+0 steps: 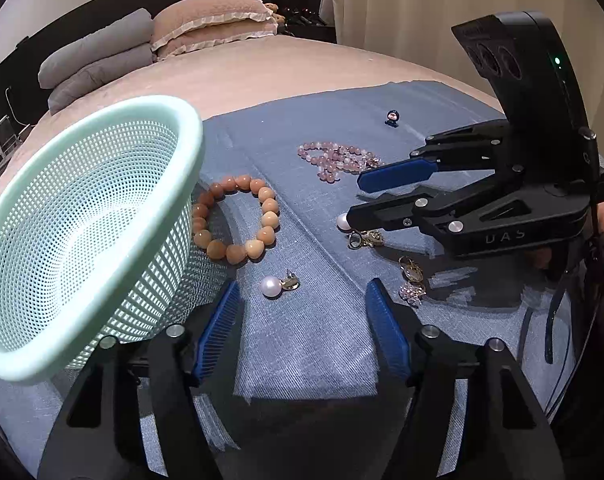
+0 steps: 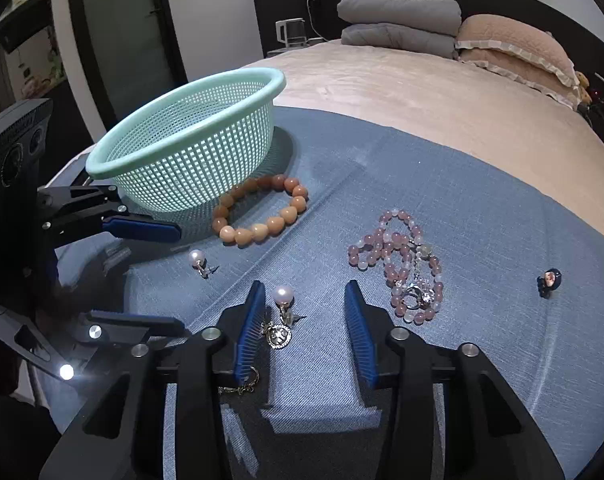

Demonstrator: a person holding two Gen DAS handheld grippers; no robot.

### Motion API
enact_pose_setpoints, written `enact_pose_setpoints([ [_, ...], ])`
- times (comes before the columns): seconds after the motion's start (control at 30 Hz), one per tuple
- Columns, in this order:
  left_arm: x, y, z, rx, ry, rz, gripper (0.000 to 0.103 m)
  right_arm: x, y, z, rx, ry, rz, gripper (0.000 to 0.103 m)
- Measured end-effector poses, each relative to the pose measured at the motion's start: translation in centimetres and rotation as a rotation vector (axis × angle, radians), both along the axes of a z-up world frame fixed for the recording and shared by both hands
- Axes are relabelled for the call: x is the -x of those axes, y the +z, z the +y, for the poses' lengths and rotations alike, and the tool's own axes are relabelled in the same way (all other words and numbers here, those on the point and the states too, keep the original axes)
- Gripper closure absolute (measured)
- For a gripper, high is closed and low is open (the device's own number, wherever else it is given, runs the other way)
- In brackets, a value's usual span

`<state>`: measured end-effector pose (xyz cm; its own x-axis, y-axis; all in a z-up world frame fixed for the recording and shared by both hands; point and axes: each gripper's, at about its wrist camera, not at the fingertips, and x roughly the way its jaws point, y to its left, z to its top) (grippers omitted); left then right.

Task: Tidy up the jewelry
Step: 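Grasp a pearl drop earring with the left gripper while the right grasps another, then move both pearl earrings over the green basket and open both grippers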

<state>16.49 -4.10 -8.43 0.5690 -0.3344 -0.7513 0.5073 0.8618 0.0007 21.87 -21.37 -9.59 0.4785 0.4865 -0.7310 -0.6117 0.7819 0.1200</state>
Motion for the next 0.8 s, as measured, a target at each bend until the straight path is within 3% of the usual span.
enact_pose_setpoints([
  [0.23, -1.1, -1.1, 0.1, 0.003, 0.027, 0.050, 0.068, -0.1, -0.8, 1.2, 0.068, 0.022, 0.012, 0.091],
  [0.3, -1.2, -1.2, 0.2, 0.015, 0.033, 0.060, 0.082, -0.1, -0.7, 1.0, 0.058, 0.025, 0.024, 0.092],
  [0.47, -1.1, -1.2, 0.3, 0.026, 0.064, 0.073, 0.082, 0.2, -0.4, 0.4, 0.075, 0.024, 0.033, 0.092],
  [0.67, 0.0, -0.3, 0.3, 0.021, 0.080, 0.079, 0.083, 1.3, 2.5, -1.2, 0.048, -0.024, -0.005, 0.092],
  [0.7, 0.3, 0.0, 0.1, 0.022, 0.080, 0.078, 0.092, 1.4, 3.0, -1.4, 0.048, -0.033, -0.013, 0.092],
  [0.8, 1.4, 1.1, 0.5, 0.025, 0.074, 0.066, 0.091, 2.0, 4.3, -1.6, 0.031, -0.049, -0.038, 0.092],
])
